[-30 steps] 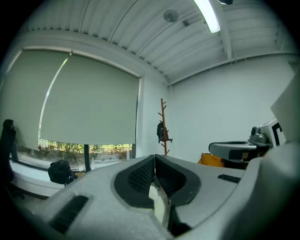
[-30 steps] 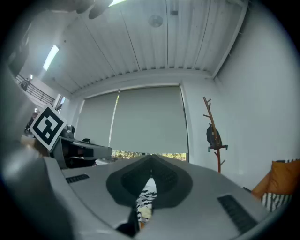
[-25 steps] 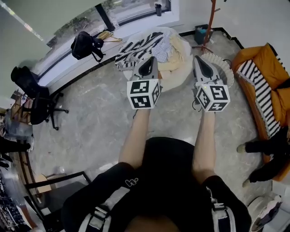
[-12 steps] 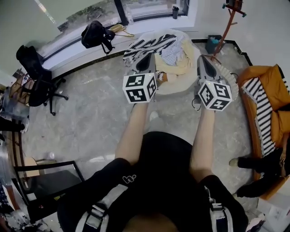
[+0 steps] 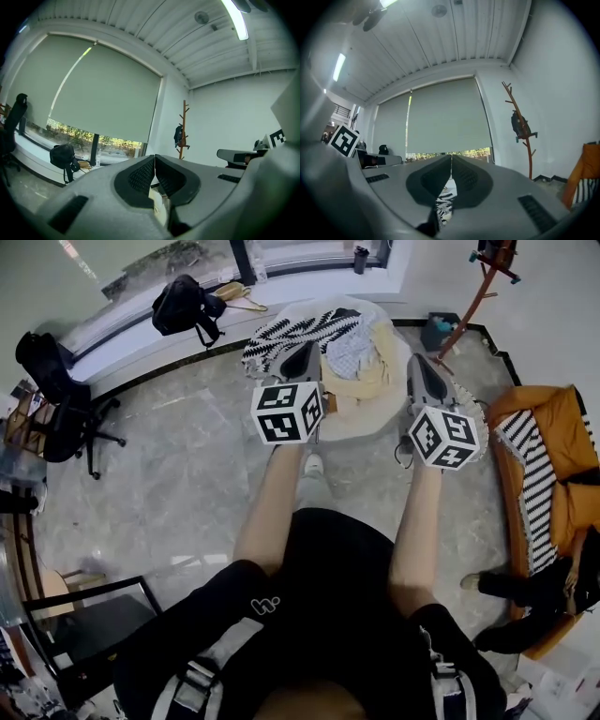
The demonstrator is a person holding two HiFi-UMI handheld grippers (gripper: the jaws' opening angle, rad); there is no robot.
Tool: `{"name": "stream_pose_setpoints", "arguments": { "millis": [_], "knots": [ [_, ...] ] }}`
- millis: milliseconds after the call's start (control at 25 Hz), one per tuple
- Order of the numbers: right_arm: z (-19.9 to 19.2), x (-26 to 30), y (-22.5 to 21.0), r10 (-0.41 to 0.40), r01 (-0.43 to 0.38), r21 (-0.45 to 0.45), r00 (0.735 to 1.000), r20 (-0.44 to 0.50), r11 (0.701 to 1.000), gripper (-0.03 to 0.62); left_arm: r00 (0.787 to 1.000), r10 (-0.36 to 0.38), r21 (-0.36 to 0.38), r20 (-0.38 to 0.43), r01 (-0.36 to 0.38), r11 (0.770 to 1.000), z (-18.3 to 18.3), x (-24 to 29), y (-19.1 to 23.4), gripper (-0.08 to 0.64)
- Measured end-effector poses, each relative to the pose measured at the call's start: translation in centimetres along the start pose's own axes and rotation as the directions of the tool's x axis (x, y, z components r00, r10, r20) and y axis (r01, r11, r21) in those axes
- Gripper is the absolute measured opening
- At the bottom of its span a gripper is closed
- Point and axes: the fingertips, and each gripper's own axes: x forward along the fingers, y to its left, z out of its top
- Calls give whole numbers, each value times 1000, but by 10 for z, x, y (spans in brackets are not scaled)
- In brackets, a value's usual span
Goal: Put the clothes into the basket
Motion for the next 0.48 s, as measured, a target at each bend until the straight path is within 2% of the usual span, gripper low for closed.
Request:
{"name": "stream_pose_setpoints", "arguments": {
  "millis": [120,240,360,480],
  "knots": [
    [-16,28,-18,-31,31,65,999,-7,997,11,999,-11,-21,-38,11,1000,-13,35,9,9],
    [-44,69,-22,-8,10,54,999,-46,998,11,998,-10,-24,-61,9,1000,-24,73,28,9],
    [-77,107,-37,-17,26,78,993,-113,997,11,993,17,-46,-113,-22,999,-45,108,60,9],
    [-103,150,-53,-35,53,99,984,-175,994,11,985,53,-106,-161,-71,992,-65,144,98,9]
  ]
}}
